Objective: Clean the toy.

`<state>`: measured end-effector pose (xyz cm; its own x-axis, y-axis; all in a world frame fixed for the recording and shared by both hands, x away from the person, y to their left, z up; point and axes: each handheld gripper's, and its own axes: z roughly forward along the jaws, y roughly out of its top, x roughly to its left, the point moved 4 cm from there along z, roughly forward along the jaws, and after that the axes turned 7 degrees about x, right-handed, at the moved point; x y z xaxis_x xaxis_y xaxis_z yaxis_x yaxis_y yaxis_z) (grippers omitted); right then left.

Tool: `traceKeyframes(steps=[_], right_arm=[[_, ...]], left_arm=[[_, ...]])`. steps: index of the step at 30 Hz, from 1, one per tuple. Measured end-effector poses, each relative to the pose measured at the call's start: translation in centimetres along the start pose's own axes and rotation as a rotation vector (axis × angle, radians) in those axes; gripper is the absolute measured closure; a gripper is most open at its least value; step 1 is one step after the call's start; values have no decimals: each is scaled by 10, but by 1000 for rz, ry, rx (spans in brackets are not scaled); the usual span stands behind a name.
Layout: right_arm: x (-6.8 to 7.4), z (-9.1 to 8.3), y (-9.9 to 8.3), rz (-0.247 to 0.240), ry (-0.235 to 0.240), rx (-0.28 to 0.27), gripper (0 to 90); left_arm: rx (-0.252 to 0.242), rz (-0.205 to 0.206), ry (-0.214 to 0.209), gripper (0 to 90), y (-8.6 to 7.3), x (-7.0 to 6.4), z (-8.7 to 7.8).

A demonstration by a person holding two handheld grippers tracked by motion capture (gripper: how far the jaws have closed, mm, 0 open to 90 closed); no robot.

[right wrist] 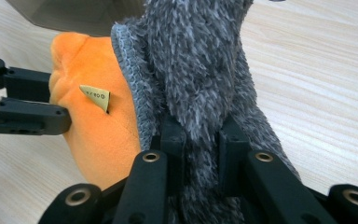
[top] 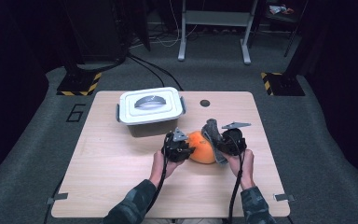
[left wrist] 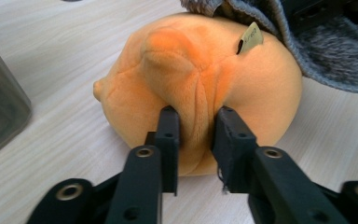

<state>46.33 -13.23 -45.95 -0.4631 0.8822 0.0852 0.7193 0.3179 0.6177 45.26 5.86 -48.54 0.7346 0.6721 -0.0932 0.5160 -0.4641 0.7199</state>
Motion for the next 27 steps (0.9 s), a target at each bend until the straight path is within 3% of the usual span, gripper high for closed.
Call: traceKeyframes(steps=[7, 12, 15, 19, 23, 27], right_arm=[[-7, 2, 1, 17, -5, 5, 763], [-9, 3, 2, 6, -5, 5, 763], [-8, 4, 3, 23, -6, 5, 763], [-7, 4, 3, 23, -7, 4, 763], [-7, 4, 2, 15, -20, -3, 763], [-8, 1, 1, 13, -18, -8, 762]], left_arm=[[5, 17, 29, 455, -4, -1, -1], [21, 55, 45, 392, -8, -4, 4], [16, 76, 64, 394, -6, -9, 8], [23, 118, 109, 465, -5, -16, 12], [41, 167, 148, 599, -4, -19, 14], [36, 172, 160, 724, -4, -20, 12]])
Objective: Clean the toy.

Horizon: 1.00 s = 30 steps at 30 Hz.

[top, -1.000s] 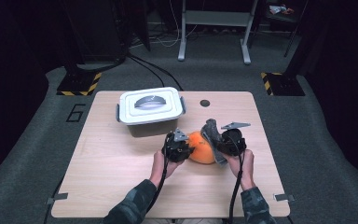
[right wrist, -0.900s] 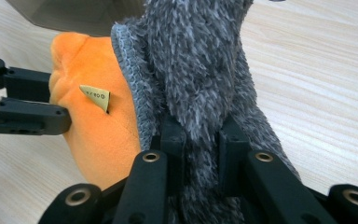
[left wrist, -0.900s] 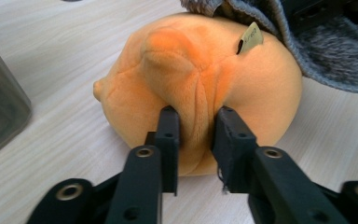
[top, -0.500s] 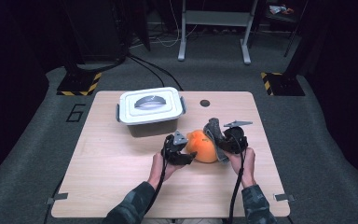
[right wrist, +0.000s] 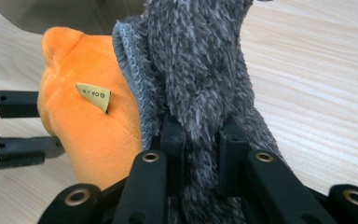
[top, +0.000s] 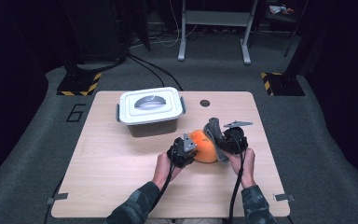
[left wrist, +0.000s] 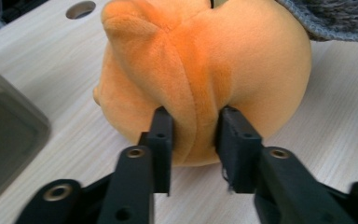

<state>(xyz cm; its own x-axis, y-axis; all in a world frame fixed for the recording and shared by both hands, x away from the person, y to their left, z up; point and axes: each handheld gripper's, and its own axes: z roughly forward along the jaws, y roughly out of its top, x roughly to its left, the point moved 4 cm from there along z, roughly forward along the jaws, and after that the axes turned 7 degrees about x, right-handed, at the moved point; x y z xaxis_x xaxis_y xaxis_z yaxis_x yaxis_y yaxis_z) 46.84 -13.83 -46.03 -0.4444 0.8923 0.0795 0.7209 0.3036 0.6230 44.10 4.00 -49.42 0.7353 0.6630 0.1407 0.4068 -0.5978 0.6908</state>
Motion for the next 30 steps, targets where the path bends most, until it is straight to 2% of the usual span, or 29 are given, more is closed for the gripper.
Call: traceKeyframes(steps=[1, 4, 7, 10, 11, 16, 22, 28, 30], right_arm=[[1, -1, 0, 16, -1, -6, 762], [0, -3, 1, 18, -1, -17, 762], [-2, -6, 1, -4, -2, -26, 762], [-3, -11, 3, -1, -4, -40, 762], [-1, -16, 3, 10, -3, -39, 762], [7, -29, 11, -21, 3, -65, 762], [26, -35, 22, -63, 26, -83, 762], [43, -19, 24, -96, 54, -51, 761], [44, -14, 24, -126, 35, -42, 764]], left_arm=[[-9, -7, 0, 745, 0, 0, 0], [-19, -34, -28, 787, 0, 1, -2], [-24, -56, -52, 809, 0, 2, -3], [-48, -114, -91, 814, 1, 5, -7], [-56, -144, -123, 817, 2, 6, -9], [-62, -205, -164, 822, 6, 8, -15], [-39, -174, -146, 819, 8, 6, -13], [-16, -162, -134, 813, 8, 6, -11], [-13, -168, -137, 810, 7, 7, -9]])
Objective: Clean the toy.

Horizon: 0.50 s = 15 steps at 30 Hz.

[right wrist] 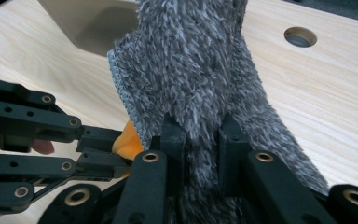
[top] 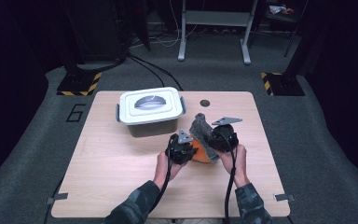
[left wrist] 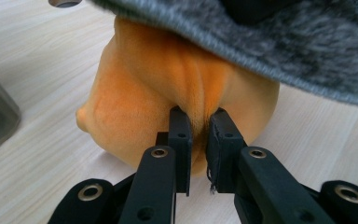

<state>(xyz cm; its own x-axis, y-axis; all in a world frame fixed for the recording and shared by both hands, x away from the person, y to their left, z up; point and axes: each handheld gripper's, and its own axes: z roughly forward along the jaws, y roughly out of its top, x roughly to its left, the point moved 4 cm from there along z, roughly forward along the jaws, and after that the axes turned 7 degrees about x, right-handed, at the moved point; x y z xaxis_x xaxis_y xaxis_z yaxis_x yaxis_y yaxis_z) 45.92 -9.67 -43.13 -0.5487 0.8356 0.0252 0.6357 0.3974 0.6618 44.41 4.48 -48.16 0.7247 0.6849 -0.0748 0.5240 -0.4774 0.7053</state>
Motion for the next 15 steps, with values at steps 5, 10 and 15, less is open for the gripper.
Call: traceKeyframes(steps=[5, 10, 15], right_arm=[[1, 5, -1, 2, -38, 16, 767], [-6, 5, -5, 7, -51, 22, 766], [-17, 4, -13, 34, -85, 43, 766]], left_arm=[[11, 15, 24, 805, 0, 0, 2], [11, 3, 18, 804, 0, 2, 3], [13, 1, 14, 802, -1, 4, 4]])
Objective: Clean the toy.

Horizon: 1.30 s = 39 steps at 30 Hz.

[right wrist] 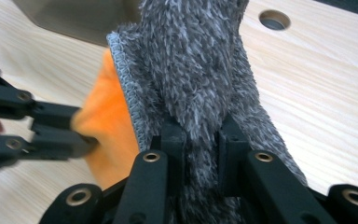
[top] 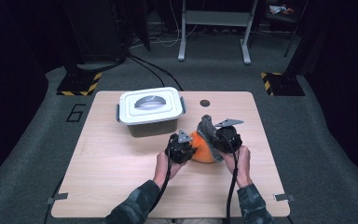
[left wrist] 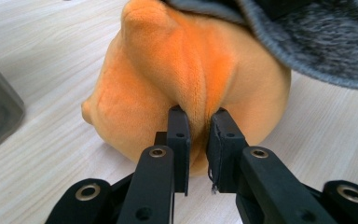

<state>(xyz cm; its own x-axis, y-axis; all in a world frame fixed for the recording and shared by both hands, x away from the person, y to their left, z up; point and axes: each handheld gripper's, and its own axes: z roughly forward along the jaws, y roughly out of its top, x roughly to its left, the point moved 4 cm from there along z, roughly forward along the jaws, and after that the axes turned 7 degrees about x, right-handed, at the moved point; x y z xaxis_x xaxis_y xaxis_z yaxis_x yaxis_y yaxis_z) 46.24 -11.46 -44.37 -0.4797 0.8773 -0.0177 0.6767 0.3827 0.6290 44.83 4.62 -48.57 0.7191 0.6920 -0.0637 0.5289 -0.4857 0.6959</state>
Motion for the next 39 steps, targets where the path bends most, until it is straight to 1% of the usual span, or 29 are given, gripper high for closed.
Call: traceKeyframes(steps=[1, 4, 9, 10, 12, 13, 15, 16, 19, 23, 24, 25, 26, 27, 29, 31, 32, 34, 35, 36, 38, 39], right_arm=[[-3, 1, -2, -3, -12, 2, 766], [-12, 4, -8, 31, -21, 18, 766], [-27, 12, -19, 75, -22, 43, 765], [-29, 14, -21, 94, -20, 47, 766], [-33, 19, -26, 97, -38, 67, 766], [-35, 21, -28, 93, -36, 75, 766], [-38, 27, -33, 108, -42, 90, 765], [-40, 30, -35, 111, -33, 97, 765], [-45, 38, -40, 127, -31, 115, 765], [-50, 48, -49, 172, -6, 152, 766], [-52, 49, -50, 168, -2, 154, 765], [-52, 48, -50, 173, 0, 154, 766], [-52, 44, -49, 189, -2, 151, 766], [-54, 41, -48, 171, -10, 133, 766], [-55, 29, -42, 169, -13, 92, 768], [-53, 17, -34, 164, -13, 55, 767], [-51, 10, -30, 148, -1, 39, 767], [-43, -3, -20, 128, 11, 8, 767], [-37, -8, -15, 110, 19, -9, 767], [-33, -13, -10, 73, 18, -24, 767], [-20, -20, -1, 51, 37, -47, 766], [-14, -22, 3, 27, 51, -55, 766]], left_arm=[[1, 0, 2, 802, 0, 1, 0], [-2, -7, -3, 801, 0, 1, 1], [-1, -9, -7, 800, -1, 2, 1], [-1, -9, -7, 800, -1, 2, 2], [-1, -9, -8, 798, -1, 2, 2], [-1, -8, -8, 798, -1, 2, 2], [-5, -8, -7, 796, -1, 2, 2], [-5, -6, -7, 795, -1, 2, 2], [-7, -6, -6, 795, -1, 2, 2], [-6, -9, -6, 793, -2, 1, 1], [-7, -7, -9, 793, -1, 1, 1], [-9, -3, -5, 792, -1, 1, 1], [-10, -2, -2, 790, -1, 1, 0], [-10, -2, -2, 790, -1, 1, 0], [-9, -1, -5, 789, -1, 1, 0], [-10, 3, -5, 788, -1, 1, -1], [-12, 4, -4, 787, 0, 1, 0], [-12, 1, -6, 787, 0, 0, 0], [-12, 1, -6, 787, 0, 0, 0], [-12, 4, -4, 787, 0, 0, 0], [-14, 8, -5, 786, 1, -1, 0], [-14, 13, 0, 786, 1, 0, -1]])
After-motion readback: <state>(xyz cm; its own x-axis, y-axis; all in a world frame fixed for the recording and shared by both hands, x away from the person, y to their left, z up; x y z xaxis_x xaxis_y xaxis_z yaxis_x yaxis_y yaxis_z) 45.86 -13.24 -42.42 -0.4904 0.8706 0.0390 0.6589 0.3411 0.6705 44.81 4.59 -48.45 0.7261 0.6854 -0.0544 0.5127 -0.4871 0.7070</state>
